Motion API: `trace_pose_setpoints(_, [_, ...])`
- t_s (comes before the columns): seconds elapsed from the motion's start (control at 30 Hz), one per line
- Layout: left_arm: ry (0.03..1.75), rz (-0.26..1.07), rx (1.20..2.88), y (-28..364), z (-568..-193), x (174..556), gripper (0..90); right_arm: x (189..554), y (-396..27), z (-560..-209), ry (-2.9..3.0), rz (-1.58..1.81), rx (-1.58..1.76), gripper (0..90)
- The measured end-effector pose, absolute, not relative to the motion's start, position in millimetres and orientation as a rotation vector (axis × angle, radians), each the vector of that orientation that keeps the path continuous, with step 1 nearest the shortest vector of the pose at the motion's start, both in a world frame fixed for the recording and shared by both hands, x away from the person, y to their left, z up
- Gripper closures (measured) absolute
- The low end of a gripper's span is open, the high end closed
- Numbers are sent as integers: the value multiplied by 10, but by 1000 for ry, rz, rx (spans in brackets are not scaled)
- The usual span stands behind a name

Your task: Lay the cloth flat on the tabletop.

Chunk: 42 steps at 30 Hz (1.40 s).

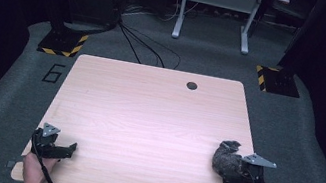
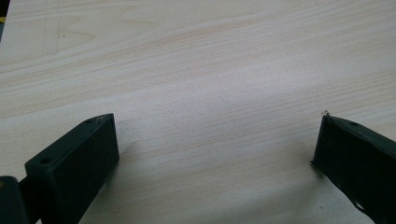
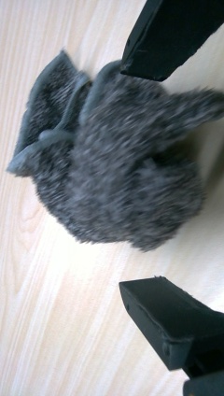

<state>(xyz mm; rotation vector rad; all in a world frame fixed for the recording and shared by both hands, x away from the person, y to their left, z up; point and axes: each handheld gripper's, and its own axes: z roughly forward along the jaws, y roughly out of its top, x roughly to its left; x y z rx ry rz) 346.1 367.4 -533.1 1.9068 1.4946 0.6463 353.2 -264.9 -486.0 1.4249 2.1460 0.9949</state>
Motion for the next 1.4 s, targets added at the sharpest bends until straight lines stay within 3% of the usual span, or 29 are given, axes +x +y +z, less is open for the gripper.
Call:
trace_pose_setpoints(0.23, [1494,648,1907,3675,-5331,3461,0,3668,-2483,-4899,2164,917,1439,0])
trace_pose_setpoints(0.33, [1494,649,1909,3675,-5330,3459,0,3699,-2417,-4947,2161,855,1440,55])
trace_pose_setpoints(0.37, [1496,647,1907,3674,-5330,3457,0,3705,-2399,-4986,2158,830,1438,166])
trace_pose_setpoints(0.5, [1496,640,1924,3680,-5322,3453,0,3716,-2378,-5046,2151,795,1462,267])
trace_pose_setpoints(0.6, [1496,640,1925,3680,-5321,3453,0,3712,-2380,-5052,2161,785,1462,292])
trace_pose_setpoints(0.67, [1496,640,1925,3680,-5321,3453,0,3699,-2409,-5091,2172,807,1461,435])
trace_pose_setpoints(0.83, [1499,640,1922,3679,-5321,3452,0,3679,-2445,-5096,2162,857,1489,564])
trace_pose_setpoints(1.4, [1501,644,1917,3676,-5323,3450,1,3679,-2318,-4683,2117,994,1378,589])
